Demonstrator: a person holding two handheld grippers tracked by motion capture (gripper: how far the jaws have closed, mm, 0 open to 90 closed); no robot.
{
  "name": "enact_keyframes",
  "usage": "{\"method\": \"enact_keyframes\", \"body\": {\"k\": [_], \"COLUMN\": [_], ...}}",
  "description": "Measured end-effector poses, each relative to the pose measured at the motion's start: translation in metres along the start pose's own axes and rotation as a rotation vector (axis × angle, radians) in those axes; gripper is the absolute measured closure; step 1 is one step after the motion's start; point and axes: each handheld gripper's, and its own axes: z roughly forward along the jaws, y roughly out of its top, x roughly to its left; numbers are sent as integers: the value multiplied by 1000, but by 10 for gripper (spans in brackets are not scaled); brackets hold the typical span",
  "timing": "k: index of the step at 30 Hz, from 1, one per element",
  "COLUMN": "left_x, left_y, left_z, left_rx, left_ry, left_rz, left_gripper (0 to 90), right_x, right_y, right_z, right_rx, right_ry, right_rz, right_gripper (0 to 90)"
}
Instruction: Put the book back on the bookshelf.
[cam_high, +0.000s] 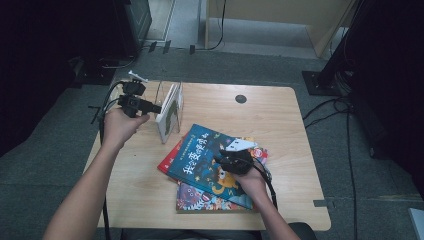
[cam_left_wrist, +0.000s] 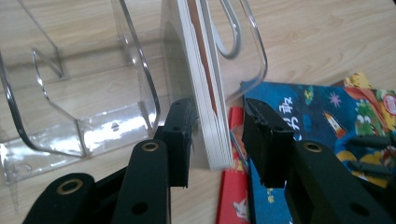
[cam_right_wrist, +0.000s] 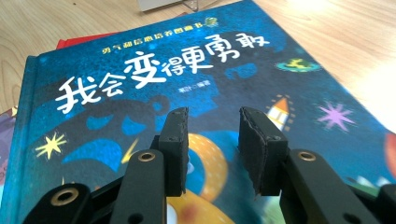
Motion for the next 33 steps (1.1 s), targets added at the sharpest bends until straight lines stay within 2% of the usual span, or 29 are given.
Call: {"method": "enact_keyframes", "body": {"k": [7,14,21,26,30,33], "left_x": [1,0,-2,-4,-9,-12], "left_y": [-31,-59,-82,-92,-102,-106], "left_z": [-5,1,17,32,50,60], "left_rx": [-14,-18,-20,-2,22,24], "left_ry": [-40,-87,-149,-184,-209,-239], "left_rz": [14,31,56,77,93,85], "left_gripper": [605,613,712,796,820,821], "right_x": [-13,-28,-41,-47,-50,-53], "right_y": [-4,-18,-30,-39,-46,-52], "right_z": [-19,-41,-55,-65,-74,-80], "right_rx": [-23,-63,-69,-70,-62,-62], "right_ry": [-13,-45,-80,-111,-137,-154], "right_rz": [28,52,104,114,132,148], "right_gripper": [659,689,734,793,831,851]}}
